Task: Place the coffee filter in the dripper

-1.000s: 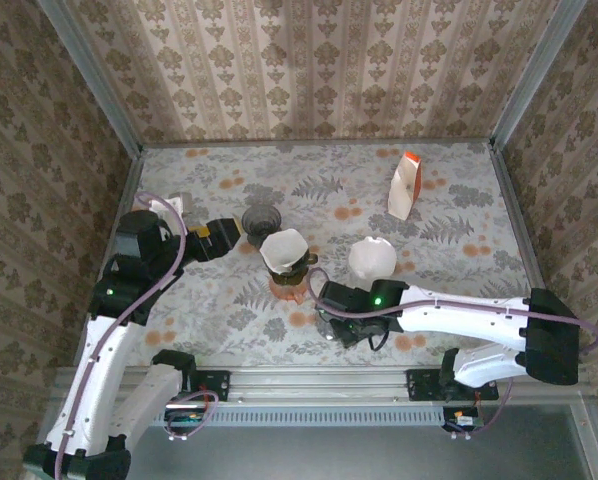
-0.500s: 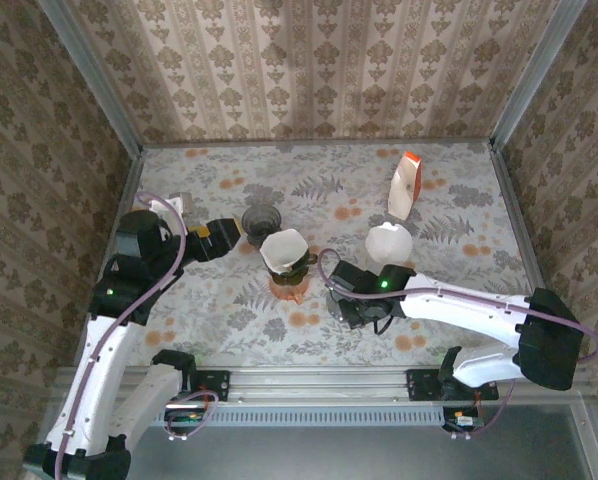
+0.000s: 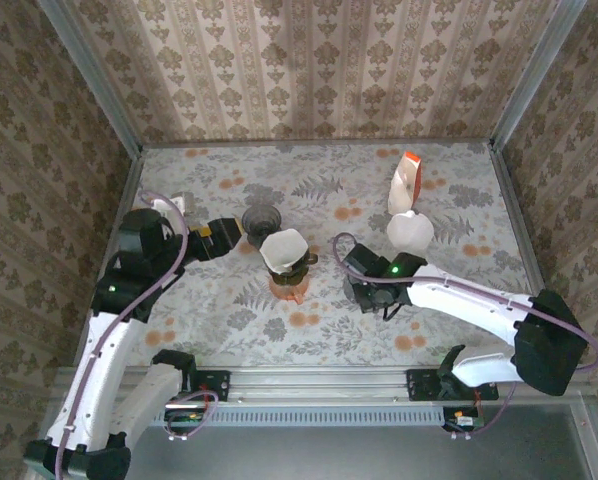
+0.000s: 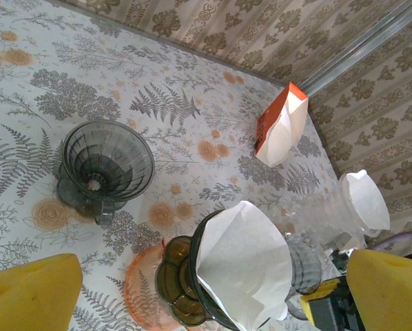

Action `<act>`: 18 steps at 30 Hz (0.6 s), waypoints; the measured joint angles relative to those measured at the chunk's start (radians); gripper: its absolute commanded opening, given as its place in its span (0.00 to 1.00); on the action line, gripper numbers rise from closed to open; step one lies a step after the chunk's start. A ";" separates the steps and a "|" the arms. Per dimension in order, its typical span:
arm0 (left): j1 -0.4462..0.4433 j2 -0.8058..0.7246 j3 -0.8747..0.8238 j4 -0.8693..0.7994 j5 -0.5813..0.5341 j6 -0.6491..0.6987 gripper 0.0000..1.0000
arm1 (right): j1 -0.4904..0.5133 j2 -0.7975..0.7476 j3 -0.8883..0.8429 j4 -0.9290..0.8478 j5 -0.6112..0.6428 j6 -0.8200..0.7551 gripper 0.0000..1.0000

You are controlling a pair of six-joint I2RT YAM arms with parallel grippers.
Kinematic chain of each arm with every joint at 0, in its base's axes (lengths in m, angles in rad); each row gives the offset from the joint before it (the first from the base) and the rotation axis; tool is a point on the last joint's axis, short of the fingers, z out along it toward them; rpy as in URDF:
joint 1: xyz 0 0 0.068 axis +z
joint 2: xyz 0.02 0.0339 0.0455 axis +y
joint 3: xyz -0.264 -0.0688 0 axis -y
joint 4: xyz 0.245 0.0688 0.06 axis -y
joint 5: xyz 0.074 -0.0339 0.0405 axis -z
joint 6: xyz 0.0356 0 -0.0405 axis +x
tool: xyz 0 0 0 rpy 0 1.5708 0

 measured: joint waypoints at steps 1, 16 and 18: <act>0.000 0.002 0.000 0.000 0.000 0.000 1.00 | -0.007 -0.006 -0.004 0.000 -0.001 -0.003 0.00; 0.001 0.010 0.000 0.001 0.000 0.000 1.00 | 0.174 -0.020 0.016 -0.004 -0.070 0.003 0.00; 0.002 0.010 0.000 0.003 -0.003 0.000 1.00 | 0.193 -0.007 0.017 -0.004 -0.071 0.010 0.00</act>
